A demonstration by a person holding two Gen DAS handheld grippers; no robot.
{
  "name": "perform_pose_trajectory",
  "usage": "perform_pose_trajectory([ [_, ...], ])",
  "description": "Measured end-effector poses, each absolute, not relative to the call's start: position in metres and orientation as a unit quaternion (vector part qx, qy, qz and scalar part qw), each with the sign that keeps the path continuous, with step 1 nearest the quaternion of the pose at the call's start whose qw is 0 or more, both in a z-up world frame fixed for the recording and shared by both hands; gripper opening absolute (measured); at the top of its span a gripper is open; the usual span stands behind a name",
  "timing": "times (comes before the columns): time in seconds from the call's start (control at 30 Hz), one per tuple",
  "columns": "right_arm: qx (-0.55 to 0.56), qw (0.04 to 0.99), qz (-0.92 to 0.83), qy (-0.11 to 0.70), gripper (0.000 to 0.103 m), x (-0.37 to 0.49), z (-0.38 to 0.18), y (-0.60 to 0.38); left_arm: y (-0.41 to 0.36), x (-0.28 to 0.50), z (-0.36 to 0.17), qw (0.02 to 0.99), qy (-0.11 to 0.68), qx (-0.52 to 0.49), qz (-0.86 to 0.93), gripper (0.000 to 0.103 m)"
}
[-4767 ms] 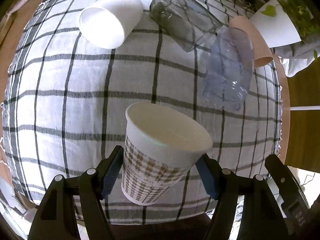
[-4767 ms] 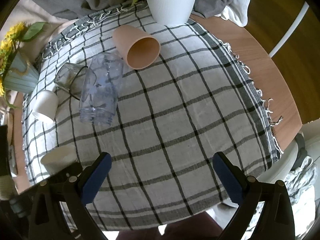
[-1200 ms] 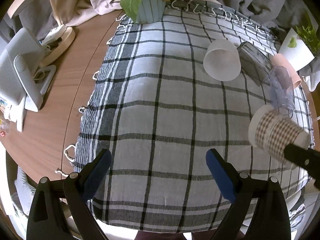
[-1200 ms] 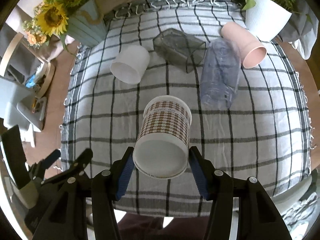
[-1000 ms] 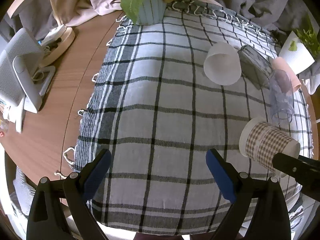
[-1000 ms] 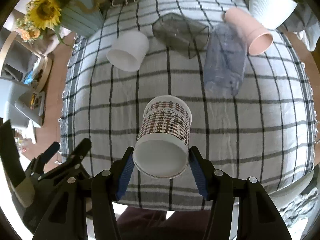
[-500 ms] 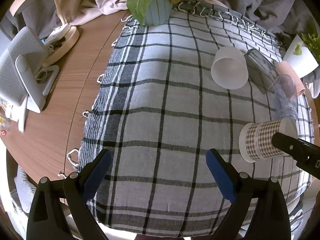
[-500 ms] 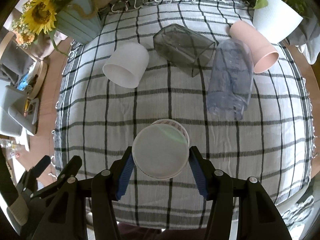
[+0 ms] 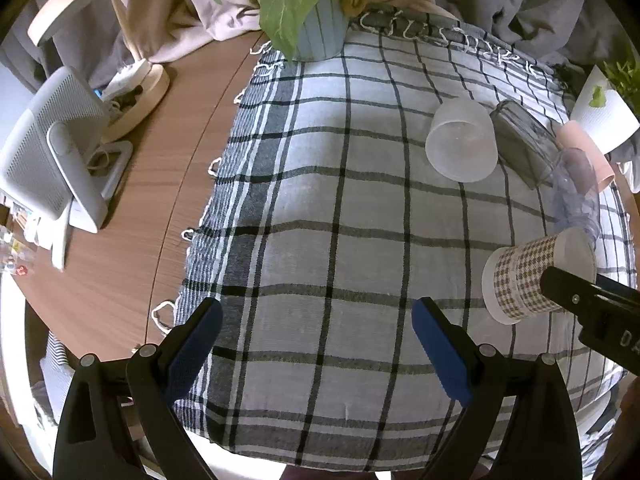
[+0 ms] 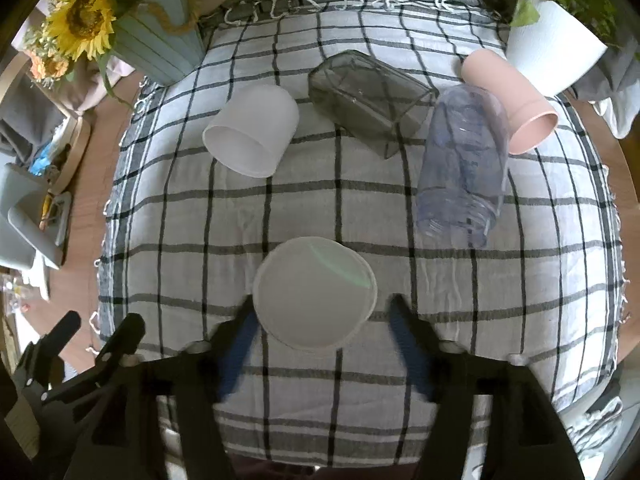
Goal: Flip cup upside down
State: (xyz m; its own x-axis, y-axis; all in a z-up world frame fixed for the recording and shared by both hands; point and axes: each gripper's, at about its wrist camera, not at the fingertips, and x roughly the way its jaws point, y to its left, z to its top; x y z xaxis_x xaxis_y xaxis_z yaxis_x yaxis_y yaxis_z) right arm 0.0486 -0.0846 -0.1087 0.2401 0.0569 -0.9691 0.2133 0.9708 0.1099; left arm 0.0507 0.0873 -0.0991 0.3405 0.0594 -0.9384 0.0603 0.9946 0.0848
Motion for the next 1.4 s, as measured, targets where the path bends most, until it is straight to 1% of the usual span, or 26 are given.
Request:
perform_pose_trajectory([
  [0.23, 0.110, 0.791, -0.045, 0.600, 0.081, 0.027, -0.091, -0.089, 0.076, 0.039, -0.085, 0.825, 0.561, 0.062, -0.004, 0.097],
  [0.27, 0.115, 0.795, -0.047, 0.594, 0.082, 0.021, -0.086, -0.092, 0.074, 0.035, -0.082, 0.828, 0.556, 0.063, -0.006, 0.097],
  [0.37, 0.124, 0.812, -0.057, 0.567, 0.088, 0.004, -0.070, -0.102, 0.063, 0.025, -0.070, 0.838, 0.540, 0.071, -0.010, 0.099],
  [0.7, 0.123, 0.871, -0.119, 0.461, 0.094, -0.055, -0.026, -0.133, 0.033, -0.004, -0.042, 0.865, 0.492, 0.093, -0.022, 0.102],
  [1.03, 0.124, 0.877, -0.106, 0.452, 0.096, -0.083, -0.018, -0.137, 0.028, -0.029, -0.026, 0.878, 0.469, 0.086, -0.033, 0.103],
  [1.13, 0.128, 0.881, -0.118, 0.441, 0.100, -0.090, -0.013, -0.140, 0.028, -0.032, -0.022, 0.882, 0.464, 0.082, -0.033, 0.103],
  [1.4, 0.122, 0.882, -0.116, 0.440, 0.101, -0.094, -0.010, -0.139, 0.027, -0.035, -0.020, 0.883, 0.461, 0.078, -0.035, 0.103],
])
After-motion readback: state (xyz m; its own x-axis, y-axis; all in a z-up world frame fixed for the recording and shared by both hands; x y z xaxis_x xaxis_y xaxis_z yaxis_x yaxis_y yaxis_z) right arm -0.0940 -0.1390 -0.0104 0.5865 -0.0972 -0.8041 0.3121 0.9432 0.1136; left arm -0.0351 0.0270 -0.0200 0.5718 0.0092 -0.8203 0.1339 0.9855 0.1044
